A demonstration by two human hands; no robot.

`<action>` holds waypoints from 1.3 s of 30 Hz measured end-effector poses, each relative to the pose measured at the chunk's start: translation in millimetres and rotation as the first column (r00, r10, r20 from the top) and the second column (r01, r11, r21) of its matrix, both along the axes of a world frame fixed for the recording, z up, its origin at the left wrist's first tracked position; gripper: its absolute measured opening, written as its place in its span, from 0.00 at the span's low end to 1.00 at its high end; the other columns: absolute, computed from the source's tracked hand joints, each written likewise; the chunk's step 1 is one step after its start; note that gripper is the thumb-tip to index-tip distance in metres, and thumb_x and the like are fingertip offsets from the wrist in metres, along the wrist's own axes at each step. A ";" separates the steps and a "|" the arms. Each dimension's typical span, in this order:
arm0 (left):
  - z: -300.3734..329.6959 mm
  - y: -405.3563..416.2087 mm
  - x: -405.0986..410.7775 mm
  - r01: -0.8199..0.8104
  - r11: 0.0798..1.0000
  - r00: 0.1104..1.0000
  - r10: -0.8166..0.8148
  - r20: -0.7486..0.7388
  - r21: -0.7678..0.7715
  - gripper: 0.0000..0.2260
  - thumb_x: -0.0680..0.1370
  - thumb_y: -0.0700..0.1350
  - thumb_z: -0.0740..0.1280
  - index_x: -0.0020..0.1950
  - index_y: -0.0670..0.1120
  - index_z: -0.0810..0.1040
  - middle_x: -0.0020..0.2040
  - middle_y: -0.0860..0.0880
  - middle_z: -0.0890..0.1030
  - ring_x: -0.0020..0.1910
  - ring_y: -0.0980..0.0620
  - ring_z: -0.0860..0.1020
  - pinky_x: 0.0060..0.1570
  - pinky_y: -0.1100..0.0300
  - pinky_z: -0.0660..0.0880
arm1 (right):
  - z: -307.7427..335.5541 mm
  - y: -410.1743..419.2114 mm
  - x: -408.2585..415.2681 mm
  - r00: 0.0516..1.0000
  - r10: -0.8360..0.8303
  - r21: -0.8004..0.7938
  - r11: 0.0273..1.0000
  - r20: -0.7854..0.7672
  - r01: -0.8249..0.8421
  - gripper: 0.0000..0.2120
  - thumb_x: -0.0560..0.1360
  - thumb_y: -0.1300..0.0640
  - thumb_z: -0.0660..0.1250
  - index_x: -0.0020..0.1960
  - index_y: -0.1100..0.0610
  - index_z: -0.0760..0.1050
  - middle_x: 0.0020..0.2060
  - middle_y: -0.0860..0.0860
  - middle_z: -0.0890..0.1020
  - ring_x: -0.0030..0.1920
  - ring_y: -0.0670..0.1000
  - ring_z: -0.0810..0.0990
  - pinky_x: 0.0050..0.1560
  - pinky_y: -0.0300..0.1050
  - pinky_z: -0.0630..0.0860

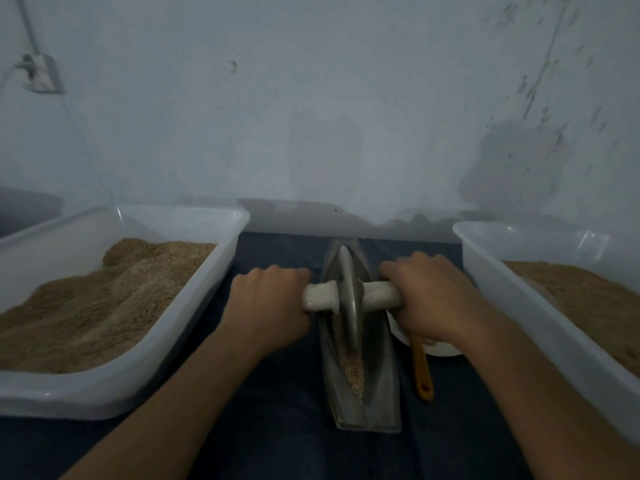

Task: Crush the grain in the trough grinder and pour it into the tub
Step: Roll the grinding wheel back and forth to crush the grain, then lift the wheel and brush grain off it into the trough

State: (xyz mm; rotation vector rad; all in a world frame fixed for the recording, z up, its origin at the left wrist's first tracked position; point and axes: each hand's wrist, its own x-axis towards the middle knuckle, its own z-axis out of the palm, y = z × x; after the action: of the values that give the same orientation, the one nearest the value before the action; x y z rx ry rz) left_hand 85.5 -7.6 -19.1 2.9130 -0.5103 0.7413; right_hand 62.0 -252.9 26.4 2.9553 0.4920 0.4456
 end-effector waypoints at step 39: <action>-5.9 -3.7 4.1 -0.183 0.536 0.953 -0.110 -0.284 -0.824 0.11 0.63 0.55 0.70 0.45 0.63 0.80 0.32 0.55 0.80 0.31 0.51 0.78 0.34 0.53 0.75 | 30.0 -18.9 -18.3 0.830 0.067 0.476 0.793 0.553 -0.381 0.03 0.82 0.56 0.65 0.50 0.52 0.76 0.40 0.41 0.75 0.41 0.44 0.75 0.42 0.37 0.70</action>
State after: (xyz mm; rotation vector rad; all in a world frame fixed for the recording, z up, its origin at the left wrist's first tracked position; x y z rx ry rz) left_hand 89.6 -11.4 -25.0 2.0194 -0.0006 0.3486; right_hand 43.7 -271.8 56.4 3.0857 0.7636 1.6310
